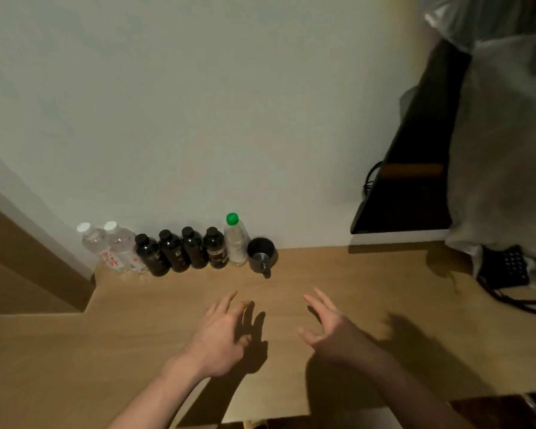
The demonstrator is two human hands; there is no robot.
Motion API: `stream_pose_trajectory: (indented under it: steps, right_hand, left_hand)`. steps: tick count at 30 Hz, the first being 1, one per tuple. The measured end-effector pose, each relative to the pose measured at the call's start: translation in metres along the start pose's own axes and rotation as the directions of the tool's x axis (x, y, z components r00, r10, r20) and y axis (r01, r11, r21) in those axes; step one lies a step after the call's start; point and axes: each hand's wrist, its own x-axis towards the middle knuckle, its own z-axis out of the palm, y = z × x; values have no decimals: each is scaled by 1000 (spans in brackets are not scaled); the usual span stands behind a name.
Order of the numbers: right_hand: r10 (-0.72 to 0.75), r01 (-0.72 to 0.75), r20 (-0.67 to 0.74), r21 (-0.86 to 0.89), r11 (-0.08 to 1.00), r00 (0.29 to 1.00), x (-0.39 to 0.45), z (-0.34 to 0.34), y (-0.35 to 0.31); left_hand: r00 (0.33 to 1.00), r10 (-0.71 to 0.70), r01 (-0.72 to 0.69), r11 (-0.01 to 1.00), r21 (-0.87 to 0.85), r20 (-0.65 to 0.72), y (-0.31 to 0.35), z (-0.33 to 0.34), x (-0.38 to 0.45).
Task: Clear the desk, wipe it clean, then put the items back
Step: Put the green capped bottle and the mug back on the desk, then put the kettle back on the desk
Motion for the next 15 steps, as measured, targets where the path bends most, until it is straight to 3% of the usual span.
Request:
stream_pose_trajectory:
  steps: [5, 9, 15]
  right_hand:
    - [7, -11, -102, -37, 999, 995, -90, -28, 49]
    - [15, -16, -132, -1, 1000, 991, -152, -49, 74]
    - [88, -101, -226, -48, 994, 970, -285, -51, 175]
  left_hand:
    - [987, 162, -161, 975, 154, 10, 64, 23, -25]
    - [972, 235, -227, 958, 177, -22, 101, 46, -37]
    - [941, 337, -339, 935, 105, 38, 206, 129, -111]
